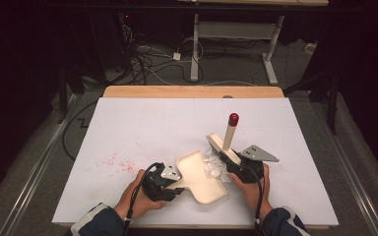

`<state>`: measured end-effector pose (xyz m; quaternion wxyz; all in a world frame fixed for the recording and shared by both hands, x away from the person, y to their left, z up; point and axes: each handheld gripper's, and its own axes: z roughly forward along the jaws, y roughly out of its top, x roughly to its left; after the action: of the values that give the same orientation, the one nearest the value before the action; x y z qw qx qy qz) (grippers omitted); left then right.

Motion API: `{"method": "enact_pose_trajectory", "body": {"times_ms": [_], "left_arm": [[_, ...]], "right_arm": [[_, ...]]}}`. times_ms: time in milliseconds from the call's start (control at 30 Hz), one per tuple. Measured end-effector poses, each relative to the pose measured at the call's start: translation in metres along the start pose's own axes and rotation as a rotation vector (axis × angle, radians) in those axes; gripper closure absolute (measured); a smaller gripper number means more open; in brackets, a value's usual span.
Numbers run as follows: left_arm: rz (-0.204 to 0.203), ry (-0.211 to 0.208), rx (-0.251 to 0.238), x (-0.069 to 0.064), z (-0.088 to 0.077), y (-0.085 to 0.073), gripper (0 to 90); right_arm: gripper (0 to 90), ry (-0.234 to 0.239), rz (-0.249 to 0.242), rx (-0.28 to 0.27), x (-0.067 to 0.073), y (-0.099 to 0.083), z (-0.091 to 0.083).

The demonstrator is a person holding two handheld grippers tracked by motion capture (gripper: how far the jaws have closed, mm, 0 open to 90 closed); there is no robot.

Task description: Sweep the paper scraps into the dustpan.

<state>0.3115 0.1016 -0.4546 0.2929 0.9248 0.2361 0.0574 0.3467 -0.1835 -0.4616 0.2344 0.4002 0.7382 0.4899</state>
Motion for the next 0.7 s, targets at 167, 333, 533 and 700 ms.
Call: {"method": "enact_pose_trajectory", "body": {"times_ms": [167,333,533,700], "left_arm": [[-0.008,0.002,0.001,-0.002,0.003,0.003,63.6],[-0.018,0.001,0.003,-0.003,0.005,0.007,63.6],[-0.032,0.006,-0.002,-0.003,0.006,0.009,63.6],[-0.037,0.005,-0.003,-0.003,0.006,0.008,63.6]], "right_arm": [[66.9,0.007,-0.017,0.002,0.009,0.0,0.0],[67.3,0.054,-0.027,0.007,0.02,0.003,0.0],[67.3,0.08,-0.049,0.001,0.038,0.005,0.003],[67.3,0.111,-0.078,0.007,0.053,0.006,0.004]]}}
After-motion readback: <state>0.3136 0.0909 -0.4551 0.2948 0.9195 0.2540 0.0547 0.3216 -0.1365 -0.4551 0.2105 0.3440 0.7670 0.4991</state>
